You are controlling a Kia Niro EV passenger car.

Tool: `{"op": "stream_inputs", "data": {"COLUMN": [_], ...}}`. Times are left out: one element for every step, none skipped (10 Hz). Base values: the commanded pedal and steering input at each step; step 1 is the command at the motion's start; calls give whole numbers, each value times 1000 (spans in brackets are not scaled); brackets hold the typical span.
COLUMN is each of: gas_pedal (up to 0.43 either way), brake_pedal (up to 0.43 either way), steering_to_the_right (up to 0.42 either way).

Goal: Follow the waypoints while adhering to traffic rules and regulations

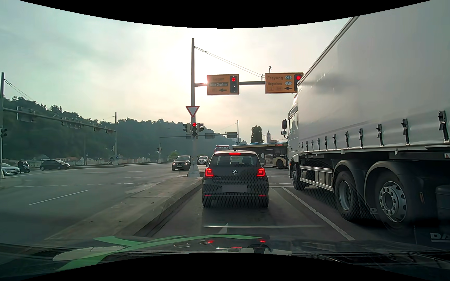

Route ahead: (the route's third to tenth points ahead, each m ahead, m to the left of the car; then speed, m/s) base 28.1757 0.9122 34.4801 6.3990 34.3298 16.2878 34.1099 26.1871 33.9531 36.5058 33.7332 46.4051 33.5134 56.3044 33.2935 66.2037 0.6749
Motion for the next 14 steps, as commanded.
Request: {"op": "stream_inputs", "data": {"gas_pedal": [0, 0, 0, 0, 0, 0, 0, 0, 0, 0, 0, 0, 0, 0], "brake_pedal": [152, 152, 152, 152, 152, 159, 165, 177, 177, 177, 183, 183, 183, 189], "steering_to_the_right": [-4, -4, -4, -3, -3, -3, -2, -2, -2, -2, -1, -1, 0, -1]}}
